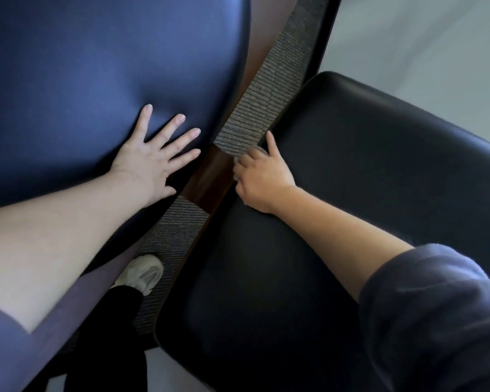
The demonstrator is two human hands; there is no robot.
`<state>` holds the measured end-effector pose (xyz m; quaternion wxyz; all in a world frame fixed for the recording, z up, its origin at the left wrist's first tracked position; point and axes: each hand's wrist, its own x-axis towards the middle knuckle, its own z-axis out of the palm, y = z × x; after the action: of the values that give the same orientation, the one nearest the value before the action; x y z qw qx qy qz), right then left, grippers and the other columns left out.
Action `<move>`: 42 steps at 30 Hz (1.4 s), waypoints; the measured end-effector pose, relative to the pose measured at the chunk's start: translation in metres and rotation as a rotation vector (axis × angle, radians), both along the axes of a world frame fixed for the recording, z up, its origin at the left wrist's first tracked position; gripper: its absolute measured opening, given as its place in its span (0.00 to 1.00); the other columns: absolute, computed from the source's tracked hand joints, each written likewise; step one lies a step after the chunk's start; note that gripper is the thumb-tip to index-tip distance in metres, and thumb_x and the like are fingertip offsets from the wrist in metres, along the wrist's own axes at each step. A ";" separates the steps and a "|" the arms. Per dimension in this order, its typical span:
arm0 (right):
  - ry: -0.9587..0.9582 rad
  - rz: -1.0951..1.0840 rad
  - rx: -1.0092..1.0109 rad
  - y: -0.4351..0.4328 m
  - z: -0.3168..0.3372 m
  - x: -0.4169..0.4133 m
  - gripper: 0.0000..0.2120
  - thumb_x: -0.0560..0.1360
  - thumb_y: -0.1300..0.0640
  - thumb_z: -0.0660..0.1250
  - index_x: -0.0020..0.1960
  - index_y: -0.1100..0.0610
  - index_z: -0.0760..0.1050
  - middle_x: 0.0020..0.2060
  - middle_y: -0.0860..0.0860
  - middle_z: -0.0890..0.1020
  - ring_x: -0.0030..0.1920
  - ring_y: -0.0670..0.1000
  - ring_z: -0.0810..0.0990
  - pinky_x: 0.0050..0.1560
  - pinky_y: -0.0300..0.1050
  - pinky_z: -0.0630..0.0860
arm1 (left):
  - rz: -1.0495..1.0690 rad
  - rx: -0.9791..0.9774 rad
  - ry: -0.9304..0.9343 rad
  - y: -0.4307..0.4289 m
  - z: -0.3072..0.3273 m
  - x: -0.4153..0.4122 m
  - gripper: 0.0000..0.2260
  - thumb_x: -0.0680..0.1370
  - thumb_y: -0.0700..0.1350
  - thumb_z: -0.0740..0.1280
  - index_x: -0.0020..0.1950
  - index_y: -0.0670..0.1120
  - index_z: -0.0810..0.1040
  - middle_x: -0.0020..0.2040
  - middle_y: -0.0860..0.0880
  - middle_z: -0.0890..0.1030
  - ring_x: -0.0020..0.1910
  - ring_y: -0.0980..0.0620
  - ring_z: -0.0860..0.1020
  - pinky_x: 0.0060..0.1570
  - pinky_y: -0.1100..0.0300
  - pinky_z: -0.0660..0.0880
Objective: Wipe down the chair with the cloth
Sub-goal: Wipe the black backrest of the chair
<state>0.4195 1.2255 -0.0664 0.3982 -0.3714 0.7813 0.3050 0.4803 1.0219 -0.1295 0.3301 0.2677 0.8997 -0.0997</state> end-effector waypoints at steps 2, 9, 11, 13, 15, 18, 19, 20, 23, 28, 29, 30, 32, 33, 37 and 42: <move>-0.048 -0.024 -0.038 -0.004 0.001 0.023 0.25 0.80 0.46 0.49 0.70 0.54 0.72 0.63 0.50 0.77 0.69 0.57 0.68 0.73 0.67 0.38 | 0.009 -0.001 -0.005 -0.005 0.003 0.007 0.36 0.79 0.68 0.44 0.74 0.51 0.27 0.72 0.44 0.22 0.72 0.37 0.25 0.64 0.26 0.33; -0.275 -0.089 -0.105 -0.029 0.003 0.095 0.22 0.81 0.46 0.50 0.63 0.53 0.77 0.59 0.49 0.78 0.65 0.55 0.72 0.75 0.67 0.40 | -0.007 -0.014 -0.010 -0.027 0.012 0.042 0.36 0.79 0.68 0.41 0.74 0.49 0.26 0.73 0.42 0.24 0.73 0.37 0.27 0.64 0.26 0.34; -0.317 -0.089 -0.121 -0.032 0.006 0.106 0.21 0.81 0.46 0.51 0.64 0.53 0.76 0.60 0.50 0.78 0.66 0.55 0.71 0.75 0.66 0.39 | -0.001 -0.017 -0.019 -0.030 0.012 0.048 0.36 0.79 0.67 0.41 0.74 0.49 0.26 0.74 0.42 0.24 0.73 0.37 0.27 0.64 0.26 0.34; -0.358 -0.087 -0.129 -0.036 0.008 0.117 0.21 0.81 0.46 0.51 0.64 0.52 0.76 0.60 0.50 0.78 0.66 0.55 0.71 0.75 0.66 0.38 | -0.013 -0.023 -0.023 -0.036 0.015 0.053 0.36 0.78 0.68 0.41 0.74 0.49 0.26 0.74 0.42 0.24 0.74 0.37 0.27 0.65 0.26 0.34; -0.405 -0.089 -0.139 -0.039 0.011 0.128 0.20 0.81 0.46 0.51 0.64 0.51 0.76 0.61 0.49 0.78 0.67 0.54 0.71 0.75 0.66 0.39 | -0.025 -0.027 -0.028 -0.041 0.019 0.059 0.35 0.78 0.68 0.40 0.74 0.49 0.26 0.74 0.43 0.24 0.74 0.37 0.28 0.65 0.26 0.35; -0.442 -0.083 -0.160 -0.042 0.016 0.141 0.20 0.81 0.46 0.51 0.65 0.50 0.75 0.61 0.49 0.77 0.67 0.54 0.70 0.75 0.67 0.39 | -0.038 -0.032 -0.041 -0.048 0.024 0.069 0.35 0.78 0.68 0.40 0.74 0.49 0.27 0.75 0.43 0.25 0.74 0.38 0.28 0.66 0.26 0.37; -0.451 -0.078 -0.168 -0.042 0.018 0.146 0.20 0.81 0.46 0.51 0.65 0.50 0.74 0.62 0.49 0.77 0.67 0.53 0.70 0.74 0.67 0.39 | -0.043 -0.035 -0.046 -0.051 0.026 0.072 0.35 0.78 0.68 0.39 0.74 0.50 0.27 0.75 0.43 0.25 0.75 0.38 0.29 0.66 0.26 0.37; -0.461 -0.074 -0.178 -0.043 0.019 0.151 0.20 0.81 0.46 0.51 0.66 0.50 0.74 0.62 0.48 0.77 0.67 0.53 0.70 0.74 0.67 0.38 | -0.044 -0.038 -0.056 -0.053 0.028 0.075 0.35 0.78 0.68 0.39 0.75 0.50 0.27 0.75 0.43 0.26 0.75 0.38 0.29 0.66 0.26 0.37; -0.497 -0.076 -0.217 -0.047 0.024 0.167 0.19 0.81 0.47 0.52 0.64 0.50 0.76 0.60 0.48 0.78 0.66 0.53 0.71 0.74 0.67 0.37 | -0.048 -0.054 -0.081 -0.060 0.034 0.082 0.35 0.78 0.68 0.39 0.75 0.50 0.28 0.75 0.43 0.26 0.75 0.39 0.29 0.66 0.26 0.37; -0.567 -0.061 -0.234 -0.051 0.031 0.182 0.18 0.81 0.47 0.52 0.63 0.47 0.76 0.61 0.46 0.77 0.67 0.52 0.70 0.74 0.67 0.37 | -0.065 -0.074 -0.121 -0.070 0.042 0.091 0.35 0.78 0.68 0.39 0.73 0.50 0.26 0.75 0.44 0.26 0.75 0.39 0.28 0.66 0.26 0.38; -0.577 -0.049 -0.230 -0.052 0.032 0.184 0.18 0.81 0.47 0.52 0.63 0.46 0.76 0.61 0.45 0.77 0.67 0.52 0.70 0.74 0.67 0.37 | -0.068 -0.080 -0.127 -0.072 0.044 0.091 0.35 0.78 0.68 0.39 0.73 0.50 0.26 0.75 0.44 0.26 0.75 0.39 0.29 0.66 0.26 0.38; -0.589 -0.039 -0.229 -0.053 0.033 0.186 0.18 0.81 0.47 0.52 0.64 0.46 0.76 0.62 0.45 0.77 0.67 0.52 0.70 0.74 0.67 0.37 | -0.072 -0.088 -0.134 -0.074 0.046 0.092 0.35 0.78 0.68 0.39 0.73 0.50 0.25 0.75 0.44 0.25 0.75 0.39 0.28 0.66 0.26 0.38; -0.611 -0.025 -0.244 -0.054 0.036 0.190 0.18 0.81 0.47 0.53 0.64 0.46 0.76 0.63 0.44 0.76 0.68 0.51 0.69 0.74 0.68 0.37 | -0.082 -0.103 -0.146 -0.078 0.049 0.092 0.35 0.78 0.68 0.39 0.73 0.51 0.25 0.75 0.44 0.25 0.75 0.39 0.28 0.66 0.26 0.38; -0.620 -0.015 -0.255 -0.054 0.038 0.192 0.17 0.80 0.48 0.53 0.64 0.45 0.75 0.63 0.44 0.76 0.68 0.51 0.69 0.74 0.68 0.37 | -0.088 -0.109 -0.153 -0.080 0.050 0.092 0.35 0.77 0.69 0.39 0.73 0.51 0.25 0.75 0.44 0.25 0.75 0.39 0.28 0.66 0.26 0.38; -0.649 0.050 -0.325 -0.048 0.047 0.201 0.19 0.80 0.50 0.54 0.69 0.45 0.72 0.68 0.43 0.73 0.72 0.50 0.65 0.73 0.70 0.38 | -0.106 -0.145 -0.188 -0.082 0.054 0.091 0.35 0.77 0.69 0.39 0.72 0.51 0.24 0.74 0.44 0.24 0.74 0.40 0.28 0.66 0.26 0.37; -0.675 0.142 -0.381 -0.035 0.064 0.210 0.21 0.79 0.51 0.55 0.71 0.44 0.70 0.75 0.43 0.65 0.78 0.52 0.56 0.71 0.70 0.34 | -0.106 -0.195 -0.215 -0.084 0.064 0.093 0.36 0.77 0.69 0.39 0.71 0.50 0.23 0.74 0.44 0.24 0.75 0.40 0.28 0.66 0.27 0.37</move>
<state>0.6295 1.1904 -0.0027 0.5346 -0.5712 0.6214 0.0419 0.5733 0.9374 -0.0658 0.4435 0.2904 0.8297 -0.1747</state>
